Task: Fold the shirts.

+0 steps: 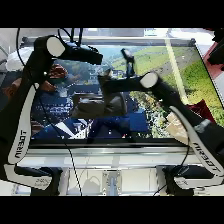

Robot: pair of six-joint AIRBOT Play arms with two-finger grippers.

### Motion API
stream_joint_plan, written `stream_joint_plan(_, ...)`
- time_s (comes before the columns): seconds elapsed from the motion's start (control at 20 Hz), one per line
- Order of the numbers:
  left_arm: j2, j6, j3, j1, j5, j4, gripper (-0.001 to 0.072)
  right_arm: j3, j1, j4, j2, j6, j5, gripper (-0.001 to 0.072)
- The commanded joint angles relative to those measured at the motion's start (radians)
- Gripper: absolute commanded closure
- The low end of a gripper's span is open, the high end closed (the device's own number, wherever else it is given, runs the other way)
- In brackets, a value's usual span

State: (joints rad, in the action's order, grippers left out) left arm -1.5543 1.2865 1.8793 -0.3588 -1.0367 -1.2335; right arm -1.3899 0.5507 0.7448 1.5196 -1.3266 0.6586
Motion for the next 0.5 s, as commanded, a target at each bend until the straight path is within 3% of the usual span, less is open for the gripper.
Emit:
stream_joint_plan(0.0,0.017,0.0,0.006,0.029,-0.135,-0.026,0.0694,-0.001,0.155,-0.223,0.13,0.042,-0.238,0.0687)
stream_joint_plan(0.05,0.017,0.0,0.006,0.029,-0.144,-0.036,0.0694,-0.001,0.176,-0.244,0.143,0.046,-0.266,0.0662)
stream_joint_plan(0.1,0.017,0.0,0.006,0.029,-0.148,-0.05,0.0694,-0.001,0.189,-0.238,0.144,0.046,-0.294,0.0496)
stream_joint_plan(0.15,0.017,0.0,0.006,0.029,-0.151,-0.058,0.0693,-0.001,0.19,-0.245,0.138,0.044,-0.307,0.0237)
stream_joint_plan(0.2,0.017,0.0,0.005,0.029,-0.152,-0.068,0.0694,-0.001,0.178,-0.247,0.129,0.044,-0.309,0.012)
stream_joint_plan(0.45,0.017,-0.004,0.005,0.029,-0.174,-0.08,0.0694,-0.001,-0.015,-0.098,0.066,0.031,-0.147,0.0122)
